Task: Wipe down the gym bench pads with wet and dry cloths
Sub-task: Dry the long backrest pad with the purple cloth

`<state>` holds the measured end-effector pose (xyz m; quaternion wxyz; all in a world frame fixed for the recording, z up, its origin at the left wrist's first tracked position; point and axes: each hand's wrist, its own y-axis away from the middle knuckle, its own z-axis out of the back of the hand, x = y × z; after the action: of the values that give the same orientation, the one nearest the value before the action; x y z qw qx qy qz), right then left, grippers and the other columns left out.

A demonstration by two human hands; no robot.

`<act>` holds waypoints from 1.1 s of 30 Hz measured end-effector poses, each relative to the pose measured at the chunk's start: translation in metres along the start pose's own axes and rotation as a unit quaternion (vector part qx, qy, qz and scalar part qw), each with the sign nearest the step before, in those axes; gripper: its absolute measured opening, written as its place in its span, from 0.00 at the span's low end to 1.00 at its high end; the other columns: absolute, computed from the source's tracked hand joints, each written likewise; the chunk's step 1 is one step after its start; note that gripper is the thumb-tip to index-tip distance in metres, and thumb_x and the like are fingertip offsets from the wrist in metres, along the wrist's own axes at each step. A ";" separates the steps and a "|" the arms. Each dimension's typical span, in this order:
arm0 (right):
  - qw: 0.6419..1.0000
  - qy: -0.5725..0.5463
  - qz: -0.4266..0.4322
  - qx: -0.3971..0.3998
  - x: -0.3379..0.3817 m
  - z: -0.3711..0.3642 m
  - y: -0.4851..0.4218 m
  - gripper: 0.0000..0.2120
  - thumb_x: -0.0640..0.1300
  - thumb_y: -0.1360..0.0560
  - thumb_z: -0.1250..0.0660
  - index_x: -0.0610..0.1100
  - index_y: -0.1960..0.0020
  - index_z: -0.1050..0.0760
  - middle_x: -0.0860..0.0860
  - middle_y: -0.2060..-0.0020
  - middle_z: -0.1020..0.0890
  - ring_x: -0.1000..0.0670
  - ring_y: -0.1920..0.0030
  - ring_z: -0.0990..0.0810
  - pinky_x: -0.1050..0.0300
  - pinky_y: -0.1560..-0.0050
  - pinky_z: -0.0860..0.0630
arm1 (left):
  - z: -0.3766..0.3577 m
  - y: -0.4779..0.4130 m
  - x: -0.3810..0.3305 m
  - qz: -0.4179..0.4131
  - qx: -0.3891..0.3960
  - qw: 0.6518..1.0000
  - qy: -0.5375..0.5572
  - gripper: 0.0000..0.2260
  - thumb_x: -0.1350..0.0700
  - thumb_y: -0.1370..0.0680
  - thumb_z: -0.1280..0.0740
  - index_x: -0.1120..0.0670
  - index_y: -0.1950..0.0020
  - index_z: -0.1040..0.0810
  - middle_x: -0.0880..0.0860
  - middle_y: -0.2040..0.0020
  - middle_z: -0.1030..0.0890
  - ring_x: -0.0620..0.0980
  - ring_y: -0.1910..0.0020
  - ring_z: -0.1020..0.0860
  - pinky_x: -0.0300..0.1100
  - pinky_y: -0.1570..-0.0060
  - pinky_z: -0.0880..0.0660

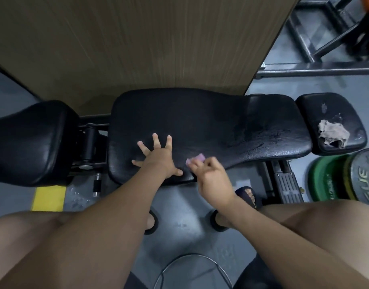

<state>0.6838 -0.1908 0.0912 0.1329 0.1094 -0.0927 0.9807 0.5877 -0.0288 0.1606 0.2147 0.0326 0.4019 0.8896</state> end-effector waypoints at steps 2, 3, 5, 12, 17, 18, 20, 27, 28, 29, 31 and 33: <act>0.999 -0.016 0.039 0.012 -0.007 0.002 0.006 0.21 0.40 0.20 0.45 0.50 0.32 0.23 0.60 0.41 0.19 0.50 0.56 0.31 0.57 0.51 0.25 | 0.000 -0.001 -0.001 0.003 -0.001 1.000 0.000 0.57 0.39 0.30 0.23 0.35 0.21 0.67 0.47 0.22 0.76 0.69 0.24 0.71 0.80 0.33 0.49; 0.999 -0.014 0.043 0.011 -0.014 0.003 -0.001 0.19 0.39 0.21 0.42 0.52 0.34 0.22 0.61 0.42 0.19 0.50 0.55 0.32 0.56 0.51 0.24 | -0.001 -0.001 -0.002 0.003 -0.003 1.000 0.001 0.57 0.39 0.30 0.23 0.35 0.21 0.67 0.47 0.22 0.75 0.69 0.24 0.71 0.80 0.33 0.48; 1.000 -0.006 0.019 -0.004 -0.024 0.003 -0.026 0.17 0.37 0.24 0.35 0.53 0.40 0.21 0.61 0.45 0.18 0.51 0.55 0.34 0.54 0.51 0.23 | -0.002 -0.002 -0.001 -0.002 -0.007 1.000 0.006 0.57 0.40 0.30 0.22 0.35 0.21 0.67 0.47 0.22 0.75 0.69 0.24 0.71 0.80 0.33 0.48; 0.999 -0.021 -0.015 -0.020 -0.004 0.002 -0.017 0.20 0.38 0.22 0.43 0.49 0.35 0.21 0.59 0.46 0.18 0.49 0.56 0.33 0.52 0.54 0.23 | -0.003 -0.002 0.005 -0.012 -0.012 1.000 0.004 0.57 0.39 0.31 0.22 0.34 0.21 0.66 0.46 0.21 0.73 0.67 0.23 0.70 0.79 0.33 0.47; 0.998 -0.012 0.060 -0.002 -0.016 0.012 -0.004 0.19 0.39 0.24 0.38 0.54 0.37 0.21 0.61 0.45 0.18 0.49 0.54 0.31 0.54 0.55 0.24 | 0.004 -0.003 -0.001 0.000 0.005 1.000 0.001 0.58 0.39 0.32 0.21 0.34 0.22 0.67 0.46 0.22 0.74 0.69 0.24 0.70 0.80 0.34 0.46; 0.999 -0.014 0.044 -0.011 -0.017 0.011 -0.016 0.18 0.37 0.27 0.34 0.54 0.41 0.20 0.61 0.46 0.17 0.49 0.54 0.31 0.53 0.56 0.23 | 0.005 -0.001 -0.001 0.000 0.007 1.000 -0.002 0.59 0.39 0.32 0.21 0.34 0.22 0.66 0.46 0.22 0.74 0.69 0.24 0.70 0.80 0.34 0.46; 0.999 -0.028 -0.003 -0.032 -0.017 0.006 -0.041 0.18 0.34 0.30 0.30 0.52 0.45 0.19 0.60 0.50 0.17 0.51 0.54 0.33 0.51 0.54 0.21 | 0.008 0.001 0.000 -0.009 0.009 1.000 -0.008 0.59 0.39 0.33 0.21 0.34 0.22 0.66 0.45 0.21 0.73 0.69 0.23 0.69 0.80 0.33 0.45; 0.997 -0.037 0.041 -0.052 0.019 -0.003 0.002 0.14 0.39 0.20 0.37 0.50 0.39 0.20 0.61 0.47 0.18 0.49 0.57 0.31 0.54 0.54 0.24 | 0.002 0.006 0.052 -0.073 -0.024 0.995 -0.057 0.53 0.37 0.30 0.24 0.30 0.22 0.63 0.39 0.21 0.69 0.56 0.20 0.66 0.76 0.29 0.55; 0.997 -0.034 0.063 -0.031 0.018 -0.001 0.009 0.15 0.39 0.20 0.38 0.51 0.37 0.21 0.61 0.45 0.19 0.49 0.56 0.31 0.54 0.54 0.24 | -0.001 0.005 0.055 -0.079 -0.031 0.995 -0.043 0.53 0.38 0.30 0.23 0.30 0.22 0.62 0.39 0.20 0.68 0.55 0.20 0.67 0.75 0.28 0.55; 0.996 -0.028 0.084 -0.012 0.013 0.000 0.006 0.17 0.39 0.21 0.40 0.53 0.37 0.21 0.61 0.45 0.19 0.49 0.55 0.31 0.54 0.54 0.24 | -0.002 0.005 0.056 -0.082 -0.036 0.996 -0.031 0.52 0.39 0.30 0.23 0.30 0.22 0.61 0.39 0.20 0.68 0.54 0.20 0.67 0.74 0.28 0.54; 0.995 -0.010 0.099 0.004 0.001 0.000 -0.017 0.19 0.38 0.25 0.42 0.54 0.40 0.22 0.59 0.47 0.18 0.48 0.54 0.31 0.52 0.55 0.24 | -0.003 0.004 0.055 -0.085 -0.040 0.995 -0.027 0.53 0.40 0.30 0.23 0.30 0.22 0.61 0.39 0.20 0.68 0.55 0.20 0.67 0.74 0.28 0.54; 0.998 -0.020 0.052 -0.005 -0.001 -0.003 -0.048 0.19 0.35 0.27 0.39 0.52 0.43 0.20 0.58 0.49 0.16 0.46 0.54 0.29 0.49 0.54 0.21 | -0.002 0.004 0.056 -0.088 -0.042 0.995 -0.025 0.53 0.40 0.30 0.23 0.30 0.22 0.61 0.39 0.20 0.67 0.54 0.20 0.67 0.74 0.28 0.54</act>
<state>0.6980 -0.1453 0.0951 0.0803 0.1233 -0.1057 0.9835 0.5353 -0.0097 0.1555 0.3036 0.0101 0.3597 0.8822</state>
